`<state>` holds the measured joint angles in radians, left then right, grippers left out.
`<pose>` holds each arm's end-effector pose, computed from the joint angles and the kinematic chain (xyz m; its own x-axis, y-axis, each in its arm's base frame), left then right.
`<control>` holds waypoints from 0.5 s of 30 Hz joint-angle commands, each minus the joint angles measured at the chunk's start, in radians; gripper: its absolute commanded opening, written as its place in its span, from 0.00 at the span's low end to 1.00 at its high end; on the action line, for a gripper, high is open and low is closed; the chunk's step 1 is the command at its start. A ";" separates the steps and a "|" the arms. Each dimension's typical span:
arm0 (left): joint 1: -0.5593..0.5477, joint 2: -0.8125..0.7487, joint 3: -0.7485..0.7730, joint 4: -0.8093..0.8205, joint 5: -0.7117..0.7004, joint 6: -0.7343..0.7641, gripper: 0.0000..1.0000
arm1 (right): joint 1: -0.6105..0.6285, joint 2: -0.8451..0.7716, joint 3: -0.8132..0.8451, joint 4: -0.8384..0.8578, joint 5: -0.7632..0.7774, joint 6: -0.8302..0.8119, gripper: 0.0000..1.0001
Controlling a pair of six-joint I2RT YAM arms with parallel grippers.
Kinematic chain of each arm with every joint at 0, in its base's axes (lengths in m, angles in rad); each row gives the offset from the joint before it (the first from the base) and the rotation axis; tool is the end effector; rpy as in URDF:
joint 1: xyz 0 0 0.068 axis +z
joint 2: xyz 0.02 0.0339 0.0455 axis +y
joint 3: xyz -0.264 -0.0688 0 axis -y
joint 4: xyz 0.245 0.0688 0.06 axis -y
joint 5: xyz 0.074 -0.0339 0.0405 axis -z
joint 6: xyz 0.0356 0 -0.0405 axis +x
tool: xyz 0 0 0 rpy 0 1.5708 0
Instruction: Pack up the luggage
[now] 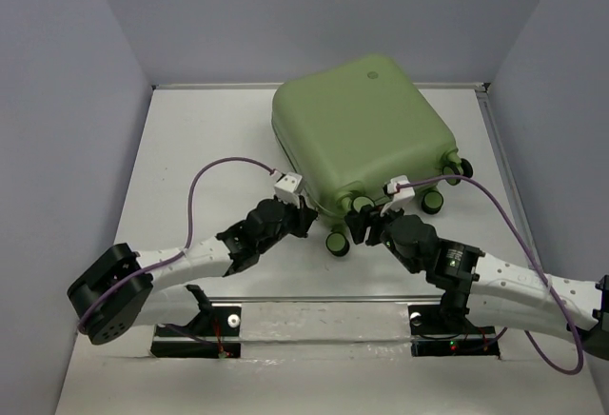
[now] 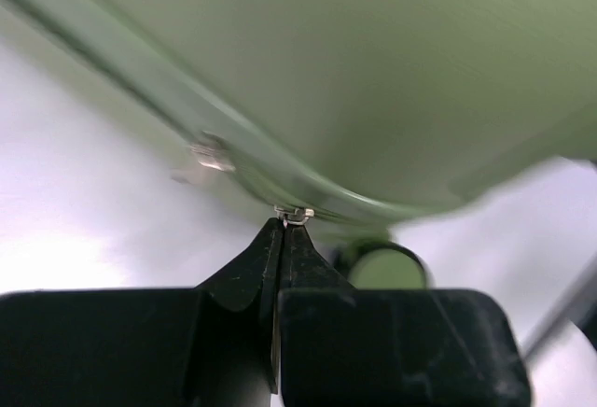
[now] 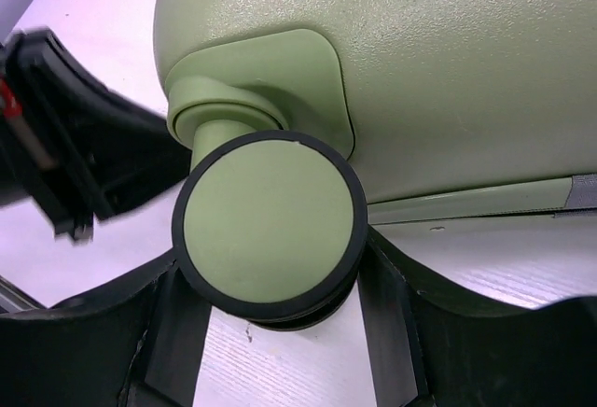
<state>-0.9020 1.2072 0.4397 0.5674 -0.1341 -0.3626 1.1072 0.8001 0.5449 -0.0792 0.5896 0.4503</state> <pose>0.1595 -0.1941 0.2116 -0.3622 -0.1086 -0.9257 0.6073 0.7260 -0.3228 0.1009 0.1577 0.2651 -0.3535 0.1019 -0.9299 -0.3940 0.8853 0.2468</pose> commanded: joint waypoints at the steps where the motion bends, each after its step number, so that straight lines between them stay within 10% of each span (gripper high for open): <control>1: 0.185 0.025 0.068 -0.075 -0.412 -0.021 0.06 | -0.006 -0.056 0.023 -0.002 0.061 0.014 0.07; 11: 0.262 0.012 0.225 -0.176 -0.509 -0.093 0.06 | -0.006 -0.035 0.047 -0.011 0.047 0.008 0.07; 15: 0.258 -0.122 0.165 -0.178 -0.422 -0.154 0.54 | -0.006 0.002 0.062 0.013 -0.008 -0.002 0.07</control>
<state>-0.7040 1.2430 0.6037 0.3405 -0.3351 -0.4679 1.1030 0.7876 0.5495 -0.0822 0.5919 0.4484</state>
